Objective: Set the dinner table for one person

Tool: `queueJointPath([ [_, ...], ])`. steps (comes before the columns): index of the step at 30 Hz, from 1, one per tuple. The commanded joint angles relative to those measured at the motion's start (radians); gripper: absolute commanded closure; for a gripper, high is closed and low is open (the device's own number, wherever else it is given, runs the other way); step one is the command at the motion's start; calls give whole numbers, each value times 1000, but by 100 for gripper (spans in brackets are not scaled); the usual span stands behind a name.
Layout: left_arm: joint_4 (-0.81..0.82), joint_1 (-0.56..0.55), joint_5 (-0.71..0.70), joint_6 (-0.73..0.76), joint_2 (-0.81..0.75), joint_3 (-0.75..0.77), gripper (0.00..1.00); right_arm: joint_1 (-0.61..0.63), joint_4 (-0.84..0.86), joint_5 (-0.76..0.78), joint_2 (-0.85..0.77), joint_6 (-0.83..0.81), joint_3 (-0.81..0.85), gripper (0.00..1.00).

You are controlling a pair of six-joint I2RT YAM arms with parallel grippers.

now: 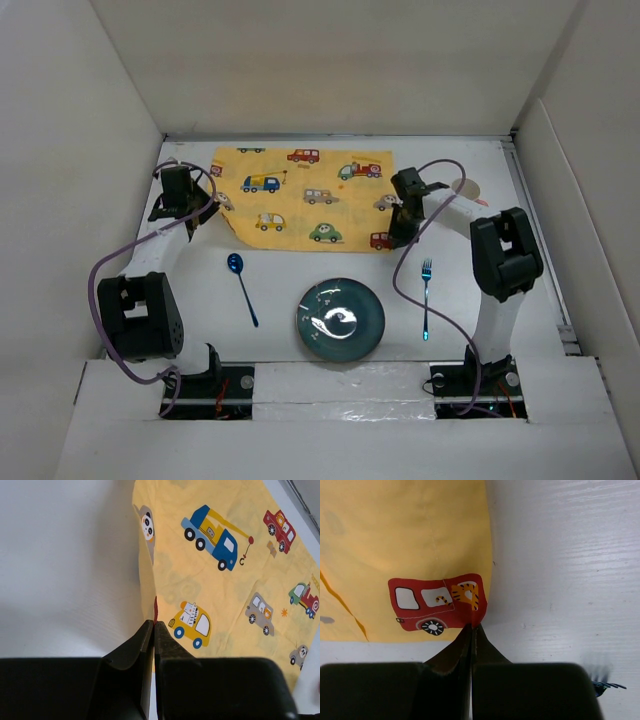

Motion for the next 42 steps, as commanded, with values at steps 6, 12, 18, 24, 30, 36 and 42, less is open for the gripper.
queueJointPath([
  [6, -14, 0, -16, 20, -39, -21, 100, -115, 2, 83, -147, -12, 3, 100],
  [12, -24, 0, 23, 37, -28, -59, 100, -170, 8, 65, -214, -36, -71, 100],
  [18, -63, -43, 38, 74, 37, -82, 100, -181, 43, 40, -246, -39, -158, 100],
  [24, -59, -43, 50, 76, 17, -116, 100, -192, 63, 34, -246, -39, -186, 100],
  [30, -80, -43, 44, 85, 3, -107, 78, -192, 74, 30, -260, -38, -183, 85],
  [36, -86, -43, 26, 90, -9, -59, 70, -192, 59, 19, -295, -36, -181, 71],
  [42, -100, -43, 32, 91, 4, 68, 69, -182, 28, 19, -371, -30, -168, 57],
])
